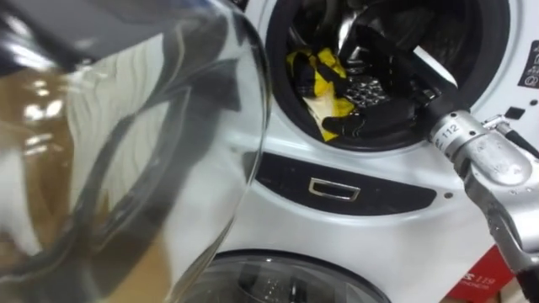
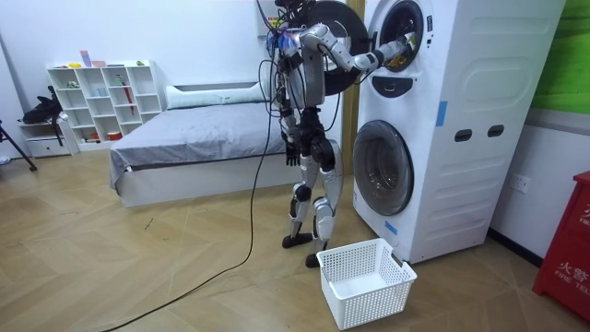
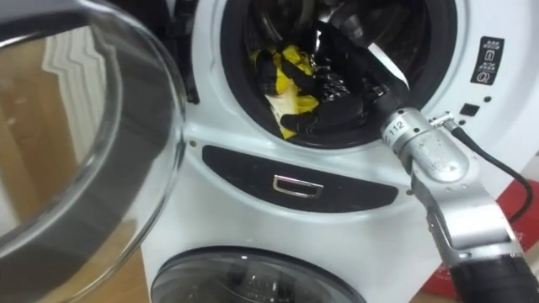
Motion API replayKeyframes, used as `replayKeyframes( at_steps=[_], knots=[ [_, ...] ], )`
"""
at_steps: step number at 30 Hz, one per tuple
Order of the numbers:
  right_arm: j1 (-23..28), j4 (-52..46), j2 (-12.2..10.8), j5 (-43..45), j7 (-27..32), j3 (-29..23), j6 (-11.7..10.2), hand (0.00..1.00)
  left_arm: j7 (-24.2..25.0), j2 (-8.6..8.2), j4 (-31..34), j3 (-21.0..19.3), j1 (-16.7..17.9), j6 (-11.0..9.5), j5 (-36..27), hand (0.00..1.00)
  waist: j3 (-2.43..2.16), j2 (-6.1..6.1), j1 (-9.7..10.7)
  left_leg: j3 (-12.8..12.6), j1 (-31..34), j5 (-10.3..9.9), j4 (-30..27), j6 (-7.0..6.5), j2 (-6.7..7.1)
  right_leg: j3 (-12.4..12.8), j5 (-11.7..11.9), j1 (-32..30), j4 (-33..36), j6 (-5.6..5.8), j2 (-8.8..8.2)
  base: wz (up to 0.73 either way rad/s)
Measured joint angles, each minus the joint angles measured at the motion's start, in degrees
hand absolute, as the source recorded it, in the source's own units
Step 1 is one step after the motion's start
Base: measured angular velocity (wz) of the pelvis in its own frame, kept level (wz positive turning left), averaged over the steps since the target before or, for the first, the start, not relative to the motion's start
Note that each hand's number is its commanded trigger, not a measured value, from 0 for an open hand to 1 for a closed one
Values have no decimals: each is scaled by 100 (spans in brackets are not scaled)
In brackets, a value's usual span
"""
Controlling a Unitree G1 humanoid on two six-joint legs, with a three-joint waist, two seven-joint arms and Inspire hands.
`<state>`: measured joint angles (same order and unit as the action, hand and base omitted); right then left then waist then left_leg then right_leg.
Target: Pick clothes from washing machine
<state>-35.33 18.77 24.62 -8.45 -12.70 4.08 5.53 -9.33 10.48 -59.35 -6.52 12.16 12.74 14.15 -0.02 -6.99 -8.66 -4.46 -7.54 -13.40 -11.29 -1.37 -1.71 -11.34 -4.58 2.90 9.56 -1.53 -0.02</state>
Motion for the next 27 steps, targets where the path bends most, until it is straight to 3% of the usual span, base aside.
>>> replayKeyframes(
  at_steps=[7,19,24,25,26,27],
  knots=[
    [-350,535,1,194,-1,131,68,0,92,35,28,-8,20,101,-2,0,0,1,-42,3,4,15,-11,-23,25,0,2,0,2,-4,-22,0],
    [-538,794,1,290,157,140,105,0,126,49,29,19,-105,111,3,0,-4,-3,-92,85,35,17,-8,-23,52,-148,-21,-5,11,-2,-51,3],
    [-764,1293,1,458,279,155,221,0,120,54,29,218,-110,225,-1,0,-43,-64,-138,149,40,19,13,-25,55,-180,-33,-2,4,4,-32,6],
    [-810,1364,1,458,281,166,225,1,121,51,29,218,-108,230,-1,0,-41,-69,-159,151,40,19,22,-25,52,-181,-34,-4,2,5,-29,0],
    [-891,1473,1,458,293,186,268,11,122,50,29,218,-109,235,0,0,-43,-78,-179,152,36,20,44,-22,45,-181,-34,-7,-5,5,-20,0],
    [-933,1525,1,455,330,215,289,13,122,53,29,217,-109,240,-9,0,-45,-81,-172,157,35,17,53,-17,36,-194,-34,-5,-9,5,-13,0]
  ],
)
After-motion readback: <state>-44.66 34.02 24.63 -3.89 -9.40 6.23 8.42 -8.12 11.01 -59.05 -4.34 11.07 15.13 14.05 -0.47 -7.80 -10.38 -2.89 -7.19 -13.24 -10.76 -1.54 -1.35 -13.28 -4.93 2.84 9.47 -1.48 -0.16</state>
